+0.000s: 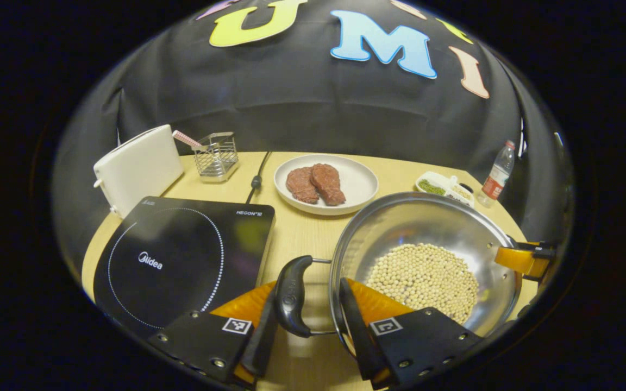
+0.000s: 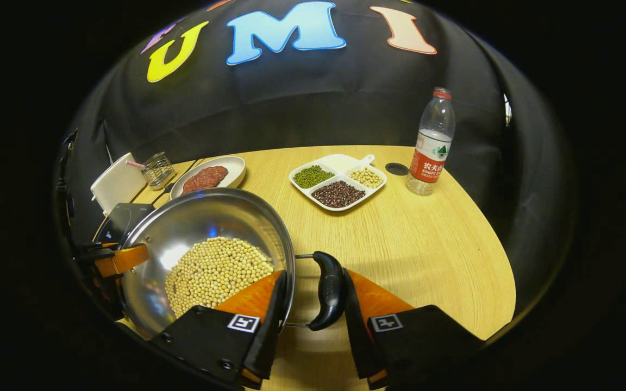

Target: First push the handle of the pot to place it horizontally, then grasp the pot with both hands and set it on the induction cooktop.

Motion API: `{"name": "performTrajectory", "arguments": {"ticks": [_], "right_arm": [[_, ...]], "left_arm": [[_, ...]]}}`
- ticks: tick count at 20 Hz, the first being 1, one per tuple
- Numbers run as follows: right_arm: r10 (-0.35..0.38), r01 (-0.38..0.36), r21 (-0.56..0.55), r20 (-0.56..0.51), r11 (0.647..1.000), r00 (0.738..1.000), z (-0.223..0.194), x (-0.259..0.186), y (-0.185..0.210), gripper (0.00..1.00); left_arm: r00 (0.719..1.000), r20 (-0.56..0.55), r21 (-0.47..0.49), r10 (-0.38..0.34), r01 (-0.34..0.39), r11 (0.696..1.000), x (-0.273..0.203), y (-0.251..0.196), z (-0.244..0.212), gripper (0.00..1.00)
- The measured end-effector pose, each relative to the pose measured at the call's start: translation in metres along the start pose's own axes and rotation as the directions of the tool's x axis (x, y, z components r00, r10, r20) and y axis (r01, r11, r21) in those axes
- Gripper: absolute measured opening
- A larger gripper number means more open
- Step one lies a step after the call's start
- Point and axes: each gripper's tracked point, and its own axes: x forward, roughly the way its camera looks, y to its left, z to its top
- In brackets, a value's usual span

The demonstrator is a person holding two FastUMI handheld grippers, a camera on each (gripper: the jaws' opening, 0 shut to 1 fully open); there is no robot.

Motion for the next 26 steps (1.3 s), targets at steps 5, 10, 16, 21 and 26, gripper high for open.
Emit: {"name": "performTrajectory", "arguments": {"ticks": [5,10,16,21,26], "right_arm": [[-0.005,0.005,-0.01,-0.007,1.0,1.0,0.001,0.0,0.001,0.43],[-0.02,0.019,-0.017,-0.014,1.0,1.0,0.001,-0.008,0.001,0.42],[-0.021,0.021,-0.027,0.015,0.999,1.0,0.015,-0.039,0.015,0.42],[-0.029,0.029,-0.011,0.033,1.0,0.999,0.018,-0.059,0.039,0.42],[-0.048,0.047,0.009,0.056,0.999,0.997,0.02,-0.08,0.068,0.39]], "left_arm": [[1.0,-0.005,0.021,-0.003,0.003,1.0,-0.001,-0.002,0.0,0.55],[1.0,-0.009,0.03,-0.01,0.01,1.0,-0.006,-0.004,0.005,0.55],[0.999,0.029,0.017,-0.016,0.015,1.0,-0.035,0.006,0.019,0.55],[0.999,0.048,0.031,-0.026,0.024,0.999,-0.058,0.03,0.031,0.53],[0.996,0.076,0.057,-0.05,0.046,0.997,-0.078,0.057,0.044,0.55]]}}
